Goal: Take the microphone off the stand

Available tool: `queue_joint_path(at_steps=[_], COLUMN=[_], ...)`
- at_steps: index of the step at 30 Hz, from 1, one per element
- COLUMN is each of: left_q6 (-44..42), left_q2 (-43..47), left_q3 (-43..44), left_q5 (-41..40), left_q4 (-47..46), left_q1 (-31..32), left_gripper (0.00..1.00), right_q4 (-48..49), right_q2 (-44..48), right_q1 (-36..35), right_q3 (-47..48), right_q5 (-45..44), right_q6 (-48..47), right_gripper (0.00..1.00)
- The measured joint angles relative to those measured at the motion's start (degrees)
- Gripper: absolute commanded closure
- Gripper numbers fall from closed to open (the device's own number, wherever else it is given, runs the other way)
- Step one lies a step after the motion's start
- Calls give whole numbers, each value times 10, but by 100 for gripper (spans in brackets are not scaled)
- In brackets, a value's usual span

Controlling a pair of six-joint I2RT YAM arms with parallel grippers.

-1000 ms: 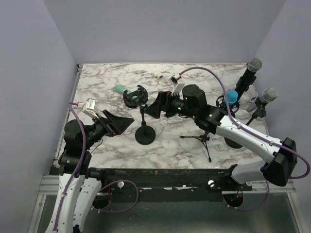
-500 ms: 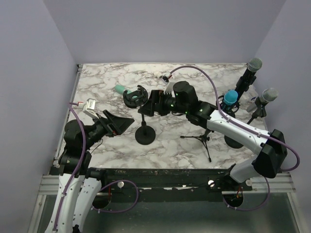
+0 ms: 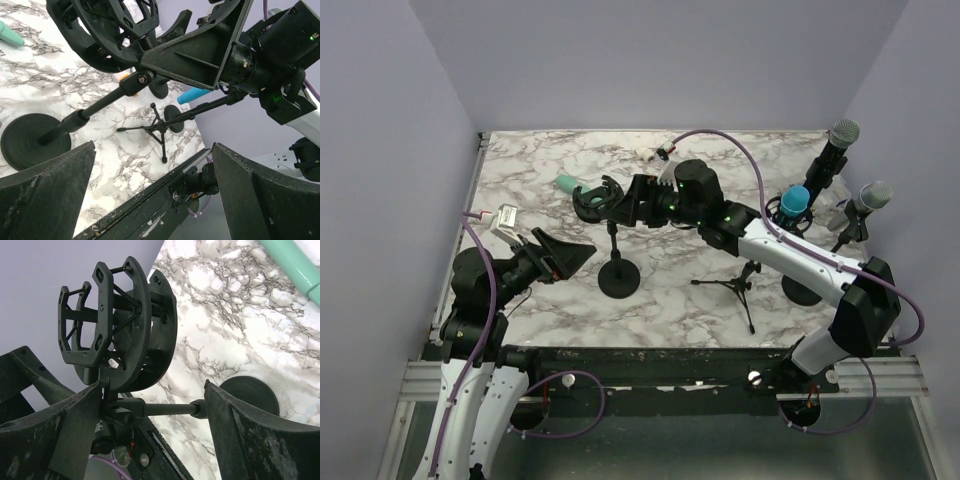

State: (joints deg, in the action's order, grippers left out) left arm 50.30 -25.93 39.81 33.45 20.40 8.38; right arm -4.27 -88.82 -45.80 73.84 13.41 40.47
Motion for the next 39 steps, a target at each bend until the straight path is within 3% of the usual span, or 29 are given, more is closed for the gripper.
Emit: queue_joint_path(at_steps=[18,39], left_q6=[-1,0], left_q2=[1,16], left_q3=[-14,-21], left_q5=[0,0], left_q4=[5,16], left_q1=[0,0], left_gripper=[1,1], right_q4=[116,116], right_q2=[13,-45], right_q1=[0,0], right_q3=[-74,-112], right_q5=[0,0], right_q6=[15,-1], right_gripper=[20,17])
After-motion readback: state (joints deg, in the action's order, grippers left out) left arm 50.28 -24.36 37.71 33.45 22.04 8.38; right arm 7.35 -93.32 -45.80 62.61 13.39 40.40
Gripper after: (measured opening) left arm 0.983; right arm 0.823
